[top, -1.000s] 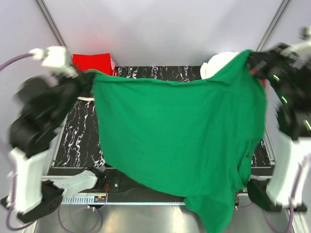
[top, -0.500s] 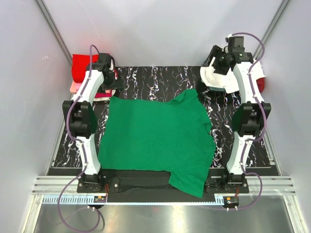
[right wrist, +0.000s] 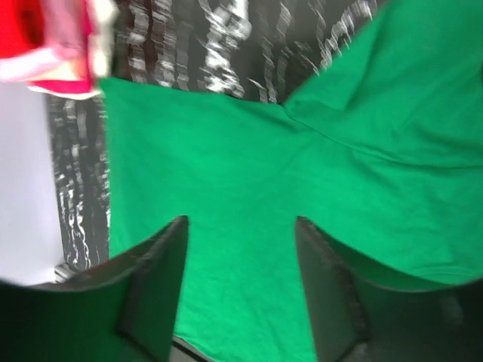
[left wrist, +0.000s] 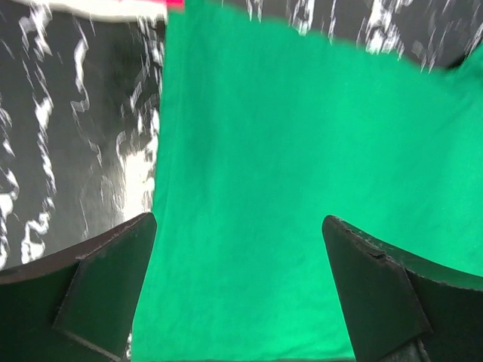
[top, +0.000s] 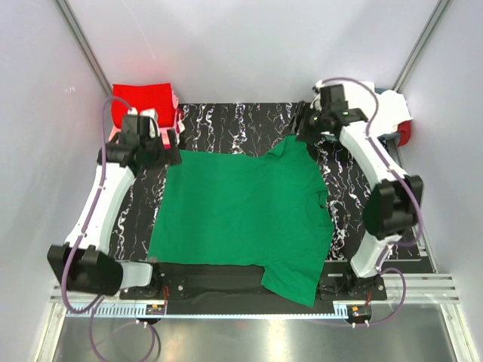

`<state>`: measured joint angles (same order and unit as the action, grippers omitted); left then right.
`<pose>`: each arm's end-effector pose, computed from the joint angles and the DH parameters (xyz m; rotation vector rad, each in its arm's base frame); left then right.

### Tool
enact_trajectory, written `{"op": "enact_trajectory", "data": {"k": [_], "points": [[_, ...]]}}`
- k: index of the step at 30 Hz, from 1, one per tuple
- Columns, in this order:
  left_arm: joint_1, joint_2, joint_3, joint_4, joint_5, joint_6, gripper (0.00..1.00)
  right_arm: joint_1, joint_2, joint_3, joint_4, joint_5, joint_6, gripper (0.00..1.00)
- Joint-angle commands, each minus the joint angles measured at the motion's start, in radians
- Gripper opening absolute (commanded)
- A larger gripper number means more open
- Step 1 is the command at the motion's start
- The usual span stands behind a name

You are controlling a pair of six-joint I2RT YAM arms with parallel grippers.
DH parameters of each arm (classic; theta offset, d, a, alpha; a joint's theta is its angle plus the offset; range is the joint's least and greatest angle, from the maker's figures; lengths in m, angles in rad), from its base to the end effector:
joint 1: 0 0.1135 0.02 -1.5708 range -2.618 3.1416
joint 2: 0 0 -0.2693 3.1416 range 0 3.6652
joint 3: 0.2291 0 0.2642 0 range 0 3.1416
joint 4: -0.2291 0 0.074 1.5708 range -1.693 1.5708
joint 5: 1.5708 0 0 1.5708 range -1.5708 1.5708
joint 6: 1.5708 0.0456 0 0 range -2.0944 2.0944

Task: Fold and stack the t-shirts
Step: Flatten the tshirt out

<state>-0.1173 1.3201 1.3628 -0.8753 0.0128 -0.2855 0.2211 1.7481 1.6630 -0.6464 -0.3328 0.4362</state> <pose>0.2861 -0.0343 0.3568 -0.1967 2.4051 -0.2019 0.4027 0.1058 0.3383 0.0773 2.3592 0.7131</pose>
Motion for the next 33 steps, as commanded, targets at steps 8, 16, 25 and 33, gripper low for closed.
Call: {"op": "enact_trajectory", "data": {"k": [8,16,25,33], "points": [[0.002,-0.352,-0.353,0.15,0.059,0.002,0.99,-0.008,0.391,0.199,0.031,-0.032,0.073,0.59],[0.002,-0.501,-0.516,0.202,0.036,-0.027,0.99,-0.008,0.583,0.403,-0.027,0.012,0.064,0.57],[0.002,-0.529,-0.524,0.216,0.035,-0.029,0.99,-0.006,0.642,0.422,-0.033,0.066,0.082,0.58],[0.002,-0.525,-0.527,0.222,0.041,-0.029,0.99,0.003,0.659,0.394,0.008,0.043,0.096,0.58]]}}
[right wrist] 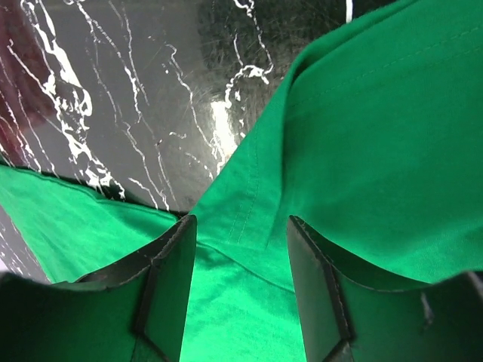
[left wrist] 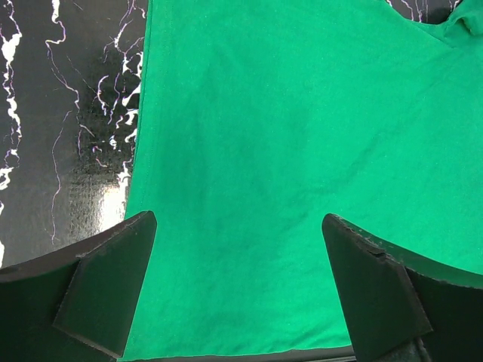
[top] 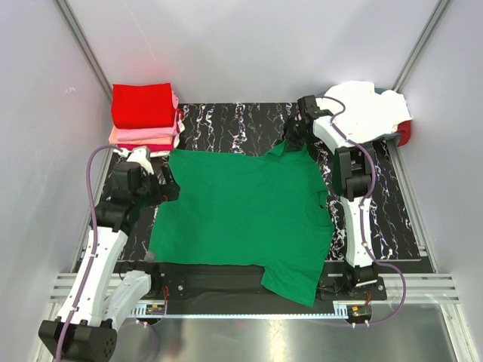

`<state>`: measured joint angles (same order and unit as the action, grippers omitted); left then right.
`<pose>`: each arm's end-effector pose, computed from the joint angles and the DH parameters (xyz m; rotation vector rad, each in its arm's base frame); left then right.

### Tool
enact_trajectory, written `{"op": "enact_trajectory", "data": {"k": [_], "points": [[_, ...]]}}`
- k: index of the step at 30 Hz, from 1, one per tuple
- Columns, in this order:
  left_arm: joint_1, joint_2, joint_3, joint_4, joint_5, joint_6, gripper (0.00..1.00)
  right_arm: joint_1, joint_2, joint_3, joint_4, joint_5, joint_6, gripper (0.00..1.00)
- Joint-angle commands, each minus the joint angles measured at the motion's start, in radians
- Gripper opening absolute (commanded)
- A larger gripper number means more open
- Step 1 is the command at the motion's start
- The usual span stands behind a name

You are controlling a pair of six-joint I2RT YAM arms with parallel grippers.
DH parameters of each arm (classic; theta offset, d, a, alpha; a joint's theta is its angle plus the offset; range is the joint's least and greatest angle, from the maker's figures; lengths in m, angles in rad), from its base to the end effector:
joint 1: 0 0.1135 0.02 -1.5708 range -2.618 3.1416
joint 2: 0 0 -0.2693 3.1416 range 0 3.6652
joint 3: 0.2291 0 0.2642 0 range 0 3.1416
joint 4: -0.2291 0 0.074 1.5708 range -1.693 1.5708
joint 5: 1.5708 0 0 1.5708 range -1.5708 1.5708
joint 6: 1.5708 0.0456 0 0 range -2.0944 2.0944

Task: Fold and stack the t-shirts
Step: Flatten the tshirt out, then fold the tshirt

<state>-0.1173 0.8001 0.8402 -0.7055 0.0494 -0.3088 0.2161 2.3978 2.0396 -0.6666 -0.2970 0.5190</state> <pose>0.1796 -0.0234 0.3032 -0.1882 2.2428 -0.2858 0.5258 0.1291 0.1613 0.2918 2.6519 0.6403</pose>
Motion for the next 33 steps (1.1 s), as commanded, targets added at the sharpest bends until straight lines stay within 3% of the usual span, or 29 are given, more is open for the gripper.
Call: {"op": "enact_trajectory", "data": {"k": [1,9,13,15,17,18,19,21,22,23,26,28,33], "points": [[0.002,-0.004,-0.003,0.052,0.004,-0.006,0.99,0.017,0.017,0.025,0.028,0.004,0.015,0.58],[0.002,-0.009,-0.004,0.054,0.001,-0.004,0.99,0.039,0.11,0.172,0.033,-0.039,0.062,0.58],[0.002,-0.001,-0.003,0.057,-0.003,-0.003,0.99,0.042,0.199,0.275,0.151,-0.187,0.206,0.58],[0.002,0.005,0.0,0.057,-0.011,0.002,0.99,0.04,0.24,0.339,0.345,-0.288,0.309,0.58],[0.002,0.008,0.002,0.054,-0.014,0.002,0.99,0.039,0.291,0.353,0.561,-0.443,0.534,0.59],[0.002,0.011,0.003,0.054,-0.022,0.002,0.99,0.039,0.299,0.36,0.751,-0.471,0.603,0.59],[0.002,0.011,0.003,0.054,-0.022,0.004,0.99,0.039,0.294,0.372,0.777,-0.491,0.651,0.59],[0.002,0.013,0.003,0.054,-0.023,0.004,0.99,0.04,0.236,0.34,0.715,-0.49,0.592,0.59],[0.002,0.017,0.003,0.052,-0.022,0.002,0.99,0.04,0.139,0.303,0.652,-0.443,0.466,0.6],[0.002,0.025,0.003,0.052,-0.019,0.002,0.99,0.04,0.082,0.222,0.501,-0.4,0.391,0.61],[0.002,0.063,0.005,0.057,0.009,-0.003,0.99,0.04,-0.142,0.034,0.252,-0.192,0.152,0.64],[0.002,0.091,0.014,0.055,0.013,-0.015,0.99,0.04,-0.278,-0.063,0.149,-0.003,0.06,0.66],[-0.018,0.258,0.054,0.093,0.053,-0.058,0.99,0.039,-0.439,-0.353,-0.074,0.231,-0.022,0.68]]}}
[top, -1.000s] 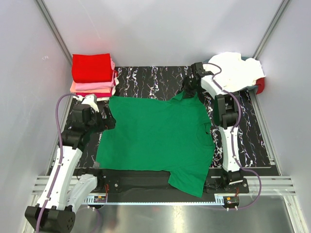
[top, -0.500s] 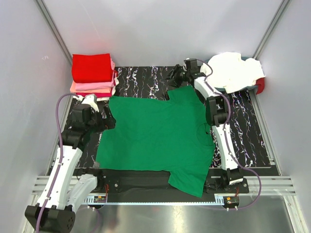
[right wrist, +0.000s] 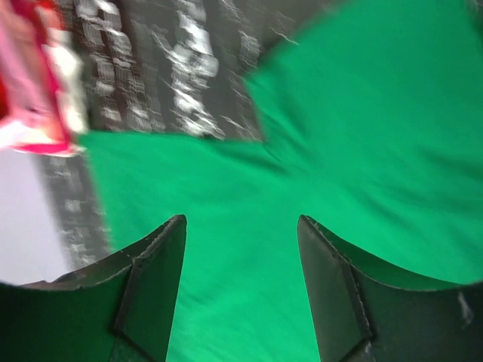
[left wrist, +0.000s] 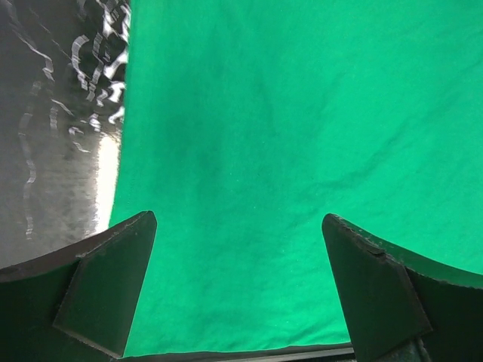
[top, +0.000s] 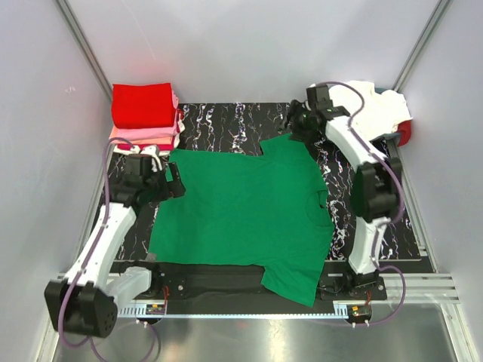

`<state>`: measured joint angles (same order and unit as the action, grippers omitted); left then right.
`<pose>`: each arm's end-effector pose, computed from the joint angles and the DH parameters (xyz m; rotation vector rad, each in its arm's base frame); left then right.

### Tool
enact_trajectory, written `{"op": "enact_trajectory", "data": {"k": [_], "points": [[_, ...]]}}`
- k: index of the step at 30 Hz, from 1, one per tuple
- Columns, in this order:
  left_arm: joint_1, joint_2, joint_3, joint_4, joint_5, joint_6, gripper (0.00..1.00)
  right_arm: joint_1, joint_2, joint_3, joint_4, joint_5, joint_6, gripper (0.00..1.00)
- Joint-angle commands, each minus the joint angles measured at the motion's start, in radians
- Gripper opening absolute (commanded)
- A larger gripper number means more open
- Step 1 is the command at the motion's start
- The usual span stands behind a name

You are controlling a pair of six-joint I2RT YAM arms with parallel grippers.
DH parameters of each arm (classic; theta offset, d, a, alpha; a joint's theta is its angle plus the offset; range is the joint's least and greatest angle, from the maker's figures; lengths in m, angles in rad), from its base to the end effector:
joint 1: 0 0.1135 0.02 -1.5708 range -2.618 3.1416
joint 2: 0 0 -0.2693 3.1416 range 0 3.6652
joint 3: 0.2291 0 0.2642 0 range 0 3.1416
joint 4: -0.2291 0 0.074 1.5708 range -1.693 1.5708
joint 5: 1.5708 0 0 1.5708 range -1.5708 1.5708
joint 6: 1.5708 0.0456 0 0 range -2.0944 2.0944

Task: Fold and stack the t-shirts
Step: Fold the tshirt

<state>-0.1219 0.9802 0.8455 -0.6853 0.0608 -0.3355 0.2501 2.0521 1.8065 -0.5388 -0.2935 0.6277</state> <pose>0.2127 -0.0288 0.2747 -0.2280 2.3975 -0.2865 0.4735 0.1346 0.2647 0.3114 2.4277 0.7575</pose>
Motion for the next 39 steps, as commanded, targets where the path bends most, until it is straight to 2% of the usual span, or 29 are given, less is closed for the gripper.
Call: {"op": "enact_trajectory", "data": {"k": [1,3,6,16,22,31,34,39], "points": [[-0.037,0.112,0.062,0.078,0.04,-0.033,0.99,0.005,-0.128,-0.16,-0.205,0.243,-0.141,0.68],[-0.064,0.23,0.122,0.087,0.021,-0.033,0.98,0.006,-0.153,-0.242,-0.211,0.257,-0.143,0.68],[-0.087,0.391,0.216,0.101,0.013,-0.048,0.98,0.006,-0.149,-0.254,-0.23,0.289,-0.163,0.67],[-0.104,0.856,0.524,0.104,0.046,-0.076,0.97,0.005,0.13,-0.027,-0.365,0.369,-0.249,0.67],[-0.102,1.054,0.694,0.067,0.056,-0.08,0.97,0.0,0.334,0.192,-0.438,0.421,-0.275,0.67],[-0.096,1.368,1.093,-0.057,0.073,-0.054,0.97,-0.072,0.653,0.712,-0.582,0.39,-0.286,0.67],[-0.087,1.437,1.261,-0.082,0.088,-0.045,0.97,-0.098,0.694,0.789,-0.572,0.367,-0.261,0.67],[-0.076,1.525,1.47,-0.152,0.117,-0.045,0.98,-0.123,0.665,0.797,-0.465,0.298,-0.267,0.68]]}}
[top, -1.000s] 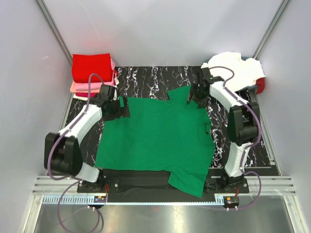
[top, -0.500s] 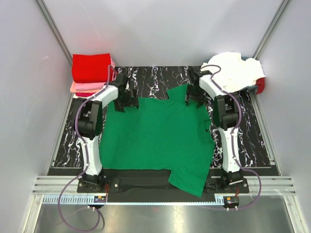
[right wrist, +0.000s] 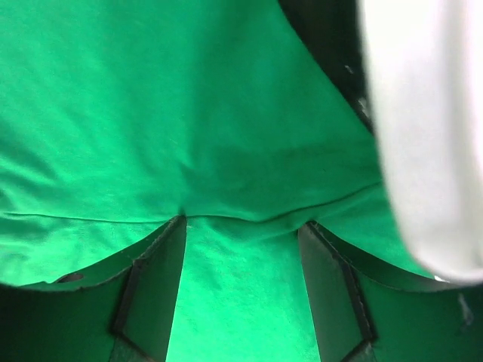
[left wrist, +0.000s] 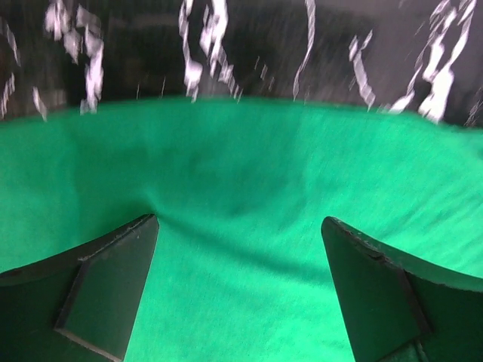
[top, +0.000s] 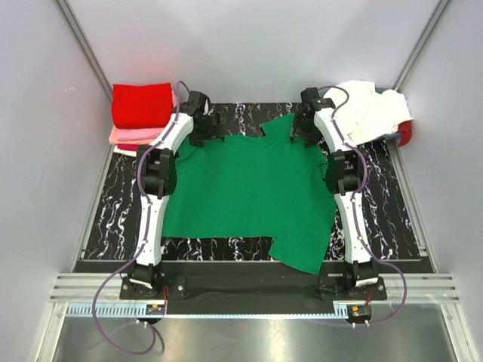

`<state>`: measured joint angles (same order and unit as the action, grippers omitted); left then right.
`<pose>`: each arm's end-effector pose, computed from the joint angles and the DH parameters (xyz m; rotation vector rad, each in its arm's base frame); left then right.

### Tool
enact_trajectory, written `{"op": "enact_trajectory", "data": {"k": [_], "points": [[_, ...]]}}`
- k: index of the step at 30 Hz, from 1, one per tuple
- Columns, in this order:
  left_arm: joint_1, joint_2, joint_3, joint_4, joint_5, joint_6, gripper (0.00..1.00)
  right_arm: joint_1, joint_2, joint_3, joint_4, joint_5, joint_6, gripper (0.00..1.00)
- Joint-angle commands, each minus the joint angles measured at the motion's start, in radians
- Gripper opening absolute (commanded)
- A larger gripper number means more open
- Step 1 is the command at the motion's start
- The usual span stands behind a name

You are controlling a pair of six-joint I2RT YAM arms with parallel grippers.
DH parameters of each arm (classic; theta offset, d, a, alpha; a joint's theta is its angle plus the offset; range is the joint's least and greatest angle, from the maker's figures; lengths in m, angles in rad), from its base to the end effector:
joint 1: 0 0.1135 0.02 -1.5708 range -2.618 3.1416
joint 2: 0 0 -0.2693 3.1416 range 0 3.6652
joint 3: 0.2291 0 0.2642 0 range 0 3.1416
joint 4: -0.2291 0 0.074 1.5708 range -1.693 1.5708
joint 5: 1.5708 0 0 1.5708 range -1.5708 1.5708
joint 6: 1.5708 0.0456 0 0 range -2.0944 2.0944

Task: Fold and stack the t-shirts
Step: Fold the tshirt

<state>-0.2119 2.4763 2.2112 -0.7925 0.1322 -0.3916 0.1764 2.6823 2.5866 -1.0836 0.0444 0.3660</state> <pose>0.5408 -0.1225 0.1664 -0.1930 2.6588 -0.3763 0.5604 0.0978 0.1575 0.2725 2.7379 0.0873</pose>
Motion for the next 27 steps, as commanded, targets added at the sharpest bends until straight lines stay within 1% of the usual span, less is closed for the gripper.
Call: {"op": "enact_trajectory", "data": {"k": [1,3,5,6,7,9,10,11,12,14,15,16,17,18,19,20,21,22,23,24,25,27], "points": [[0.016,0.024,0.134,-0.057,0.049,0.008,0.98,-0.049,0.01,0.017,0.134,-0.081,-0.024,0.69],[0.016,-0.013,0.125,-0.053,0.061,-0.001,0.98,-0.049,-0.019,0.024,0.159,-0.148,-0.045,0.7],[0.016,-0.109,0.076,-0.037,0.067,-0.006,0.98,-0.048,-0.085,0.021,0.177,-0.182,-0.05,0.71],[0.016,-0.15,0.059,-0.039,0.066,-0.006,0.98,-0.048,-0.116,0.003,0.189,-0.227,-0.05,0.71],[0.016,-0.237,0.017,-0.045,0.063,-0.004,0.98,-0.045,-0.187,-0.049,0.206,-0.239,-0.047,0.72],[0.016,-0.342,-0.048,-0.059,0.026,0.0,0.98,-0.038,-0.267,-0.109,0.214,-0.25,-0.047,0.73],[0.016,-0.455,-0.144,-0.068,-0.006,0.006,0.99,-0.037,-0.348,-0.171,0.199,-0.238,-0.047,0.75],[0.016,-0.515,-0.2,-0.073,-0.029,0.013,0.99,-0.035,-0.39,-0.204,0.188,-0.207,-0.044,0.75],[0.016,-0.63,-0.32,-0.08,-0.057,0.016,0.99,-0.035,-0.476,-0.283,0.163,-0.196,-0.032,0.75],[0.014,-0.742,-0.453,-0.109,-0.114,0.008,0.99,-0.034,-0.576,-0.394,0.154,-0.173,-0.018,0.76],[0.016,-0.796,-0.523,-0.122,-0.129,-0.007,0.99,-0.032,-0.686,-0.461,0.157,-0.17,-0.013,0.76],[0.014,-0.911,-0.677,-0.131,-0.153,-0.022,0.99,-0.032,-0.746,-0.617,0.178,-0.163,-0.006,0.76],[0.016,-0.969,-0.755,-0.132,-0.157,-0.059,0.99,-0.032,-0.804,-0.697,0.189,-0.147,0.02,0.77],[0.016,-1.029,-0.831,-0.134,-0.163,-0.087,0.99,-0.032,-0.92,-0.777,0.2,-0.141,0.037,0.77],[0.016,-1.144,-0.975,-0.137,-0.158,-0.116,0.99,-0.032,-0.979,-0.936,0.229,-0.141,0.059,0.77],[0.016,-1.196,-1.039,-0.137,-0.16,-0.175,0.99,-0.032,-1.036,-1.015,0.249,-0.149,0.114,0.77],[0.016,-1.25,-1.098,-0.139,-0.152,-0.208,0.99,-0.032,-1.143,-1.09,0.264,-0.167,0.14,0.77],[0.014,-1.339,-1.202,-0.137,-0.138,-0.239,0.99,-0.031,-1.194,-1.228,0.307,-0.19,0.164,0.77],[0.016,-1.379,-1.249,-0.139,-0.138,-0.291,0.99,-0.031,-1.241,-1.294,0.33,-0.234,0.213,0.77],[0.016,-1.418,-1.295,-0.133,-0.138,-0.315,0.99,-0.029,-1.327,-1.359,0.353,-0.256,0.234,0.77],[0.016,-1.482,-1.374,-0.122,-0.147,-0.357,0.99,-0.026,-1.364,-1.461,0.385,-0.276,0.246,0.77],[0.019,-1.552,-1.471,-0.116,-0.157,-0.397,0.99,-0.026,-1.45,-1.563,0.384,-0.299,0.264,0.77]]}}
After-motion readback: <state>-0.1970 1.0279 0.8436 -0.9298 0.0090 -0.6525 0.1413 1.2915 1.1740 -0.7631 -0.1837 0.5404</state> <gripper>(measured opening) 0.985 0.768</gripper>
